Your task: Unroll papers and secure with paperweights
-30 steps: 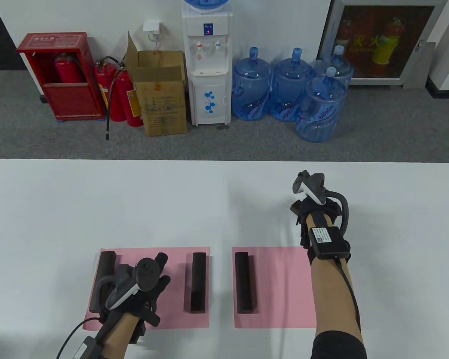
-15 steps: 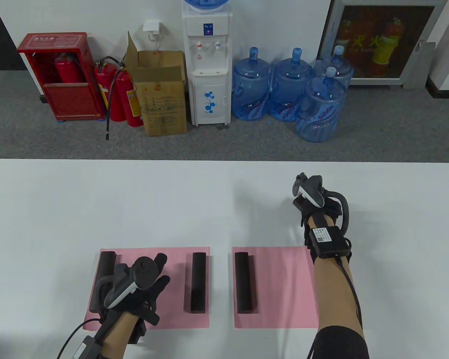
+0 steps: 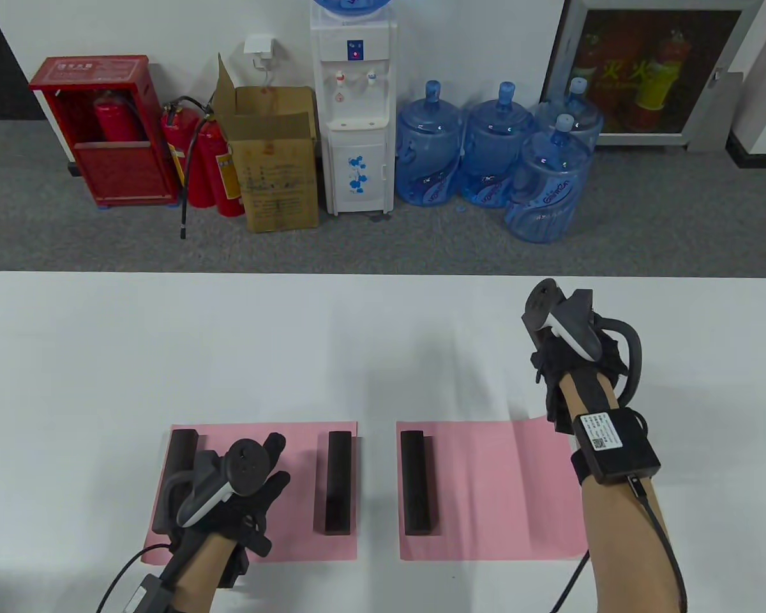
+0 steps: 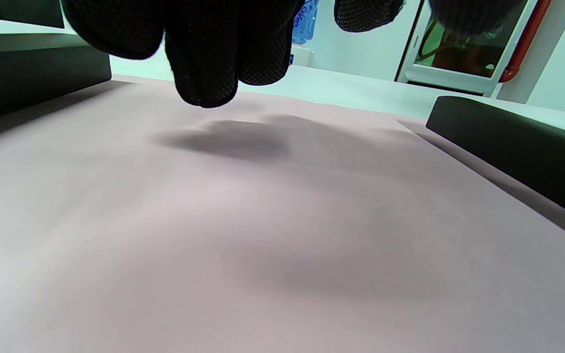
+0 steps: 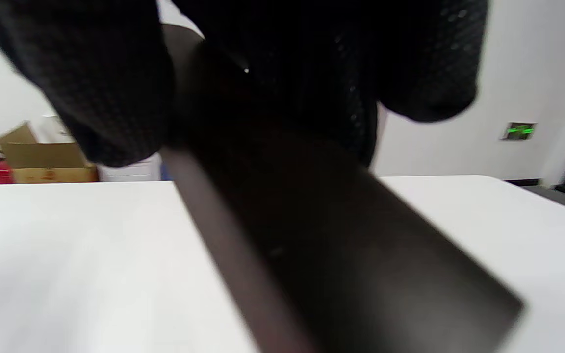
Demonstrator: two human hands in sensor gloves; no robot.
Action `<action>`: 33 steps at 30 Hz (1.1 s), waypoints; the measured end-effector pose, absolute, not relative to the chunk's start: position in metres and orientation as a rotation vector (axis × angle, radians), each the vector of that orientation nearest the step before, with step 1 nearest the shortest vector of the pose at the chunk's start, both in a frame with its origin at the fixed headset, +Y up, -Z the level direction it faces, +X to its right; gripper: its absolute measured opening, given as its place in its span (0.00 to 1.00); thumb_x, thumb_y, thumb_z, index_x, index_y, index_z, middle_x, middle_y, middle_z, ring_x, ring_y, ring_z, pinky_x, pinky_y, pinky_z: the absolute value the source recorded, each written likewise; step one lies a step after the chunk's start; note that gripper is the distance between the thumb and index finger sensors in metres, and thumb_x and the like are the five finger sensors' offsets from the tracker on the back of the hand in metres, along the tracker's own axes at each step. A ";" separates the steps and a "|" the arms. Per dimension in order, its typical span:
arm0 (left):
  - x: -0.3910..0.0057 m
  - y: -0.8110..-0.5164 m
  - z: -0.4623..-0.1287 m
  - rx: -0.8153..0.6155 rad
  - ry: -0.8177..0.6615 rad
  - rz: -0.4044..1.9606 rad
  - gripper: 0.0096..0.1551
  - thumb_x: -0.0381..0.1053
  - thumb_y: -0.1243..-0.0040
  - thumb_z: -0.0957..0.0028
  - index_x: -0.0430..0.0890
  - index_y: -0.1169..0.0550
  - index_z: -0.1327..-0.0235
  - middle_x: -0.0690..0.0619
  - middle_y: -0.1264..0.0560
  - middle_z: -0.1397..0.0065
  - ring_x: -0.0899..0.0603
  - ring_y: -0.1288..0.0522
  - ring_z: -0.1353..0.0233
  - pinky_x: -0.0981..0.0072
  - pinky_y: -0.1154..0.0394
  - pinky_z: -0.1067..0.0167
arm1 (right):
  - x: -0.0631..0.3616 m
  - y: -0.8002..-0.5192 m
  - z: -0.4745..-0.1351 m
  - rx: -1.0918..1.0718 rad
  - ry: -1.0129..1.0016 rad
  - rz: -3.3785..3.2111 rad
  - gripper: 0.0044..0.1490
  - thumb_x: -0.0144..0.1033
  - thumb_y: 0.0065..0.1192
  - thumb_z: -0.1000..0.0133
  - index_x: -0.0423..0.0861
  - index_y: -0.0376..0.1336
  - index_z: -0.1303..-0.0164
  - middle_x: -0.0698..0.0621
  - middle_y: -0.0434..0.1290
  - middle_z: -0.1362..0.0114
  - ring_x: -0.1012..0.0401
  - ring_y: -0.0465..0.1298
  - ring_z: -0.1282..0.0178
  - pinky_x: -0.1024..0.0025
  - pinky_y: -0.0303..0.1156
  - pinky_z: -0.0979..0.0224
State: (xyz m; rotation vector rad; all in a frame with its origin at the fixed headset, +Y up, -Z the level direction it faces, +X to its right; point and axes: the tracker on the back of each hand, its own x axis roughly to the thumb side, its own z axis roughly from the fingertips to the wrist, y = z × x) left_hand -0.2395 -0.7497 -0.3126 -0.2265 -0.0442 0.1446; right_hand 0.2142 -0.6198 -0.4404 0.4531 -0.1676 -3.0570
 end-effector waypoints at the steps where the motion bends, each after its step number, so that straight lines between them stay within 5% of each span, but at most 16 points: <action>1: -0.239 -0.750 -0.312 -0.225 -0.046 0.148 0.39 0.70 0.52 0.48 0.68 0.42 0.21 0.43 0.32 0.17 0.33 0.25 0.27 0.35 0.33 0.31 | 0.212 -0.622 -0.431 0.436 -0.196 -3.068 0.57 0.53 0.77 0.59 0.43 0.55 0.23 0.45 0.75 0.36 0.53 0.85 0.49 0.54 0.78 0.43; 8: -0.247 -0.744 -0.312 -0.220 -0.041 0.230 0.39 0.70 0.52 0.48 0.68 0.42 0.20 0.43 0.32 0.17 0.33 0.25 0.26 0.34 0.33 0.31 | 0.206 -0.659 -0.385 0.401 -0.343 -3.026 0.59 0.55 0.78 0.60 0.40 0.56 0.25 0.44 0.78 0.40 0.56 0.89 0.57 0.59 0.84 0.54; 20: -0.257 -0.749 -0.314 -0.226 -0.005 0.237 0.39 0.70 0.52 0.48 0.68 0.41 0.20 0.42 0.32 0.17 0.33 0.25 0.27 0.34 0.33 0.31 | 0.253 -0.733 -0.366 0.617 -0.506 -2.965 0.58 0.54 0.77 0.59 0.39 0.56 0.25 0.43 0.77 0.39 0.55 0.88 0.56 0.59 0.84 0.53; 33: -0.253 -0.750 -0.314 -0.233 -0.008 0.218 0.39 0.70 0.52 0.48 0.68 0.41 0.20 0.43 0.32 0.17 0.33 0.25 0.27 0.34 0.33 0.31 | 0.274 -0.754 -0.358 0.635 -0.496 -2.950 0.57 0.55 0.77 0.60 0.40 0.57 0.25 0.44 0.77 0.40 0.57 0.88 0.56 0.60 0.83 0.52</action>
